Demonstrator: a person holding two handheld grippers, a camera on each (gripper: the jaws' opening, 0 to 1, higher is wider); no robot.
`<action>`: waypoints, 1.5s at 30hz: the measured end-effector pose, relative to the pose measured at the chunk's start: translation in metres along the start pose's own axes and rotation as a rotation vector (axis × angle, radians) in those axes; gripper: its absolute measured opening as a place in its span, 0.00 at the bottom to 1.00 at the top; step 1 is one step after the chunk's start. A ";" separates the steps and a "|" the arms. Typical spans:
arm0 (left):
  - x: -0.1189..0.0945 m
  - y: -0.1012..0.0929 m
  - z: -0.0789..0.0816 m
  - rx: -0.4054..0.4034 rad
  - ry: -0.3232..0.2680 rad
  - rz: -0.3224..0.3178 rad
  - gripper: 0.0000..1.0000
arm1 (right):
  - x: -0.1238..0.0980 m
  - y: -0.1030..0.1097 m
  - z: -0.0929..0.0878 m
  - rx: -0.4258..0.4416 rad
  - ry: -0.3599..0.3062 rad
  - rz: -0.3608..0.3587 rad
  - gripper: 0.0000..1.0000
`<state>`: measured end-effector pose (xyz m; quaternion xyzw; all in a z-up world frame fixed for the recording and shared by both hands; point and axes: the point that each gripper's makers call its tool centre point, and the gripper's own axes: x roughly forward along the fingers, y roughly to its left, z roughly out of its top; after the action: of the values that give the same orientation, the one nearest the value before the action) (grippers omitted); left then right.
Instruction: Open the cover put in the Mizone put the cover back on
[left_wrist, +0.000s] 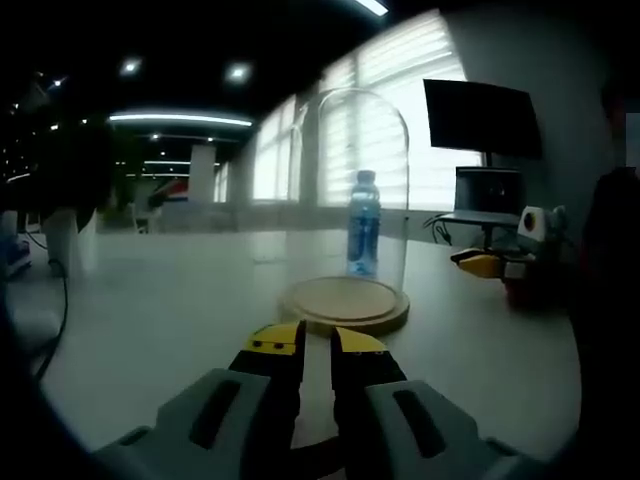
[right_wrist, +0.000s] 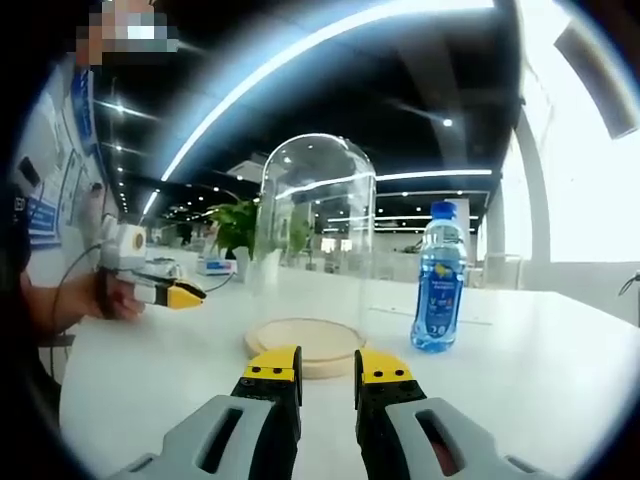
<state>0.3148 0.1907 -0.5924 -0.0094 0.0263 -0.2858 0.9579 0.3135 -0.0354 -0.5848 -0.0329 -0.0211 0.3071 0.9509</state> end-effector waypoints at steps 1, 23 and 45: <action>0.000 0.000 0.000 -0.001 -0.001 0.000 0.06 | 0.000 0.000 0.000 0.000 0.001 -0.001 0.15; 0.000 0.009 0.008 0.015 -0.032 0.034 0.06 | 0.004 -0.007 0.009 0.014 -0.027 -0.036 0.15; 0.008 0.020 0.031 0.044 -0.036 0.029 0.06 | 0.016 -0.012 0.025 0.021 -0.002 -0.008 0.19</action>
<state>0.3346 0.2028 -0.5620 0.0068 0.0027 -0.2720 0.9623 0.3314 -0.0344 -0.5584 -0.0227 -0.0191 0.3036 0.9523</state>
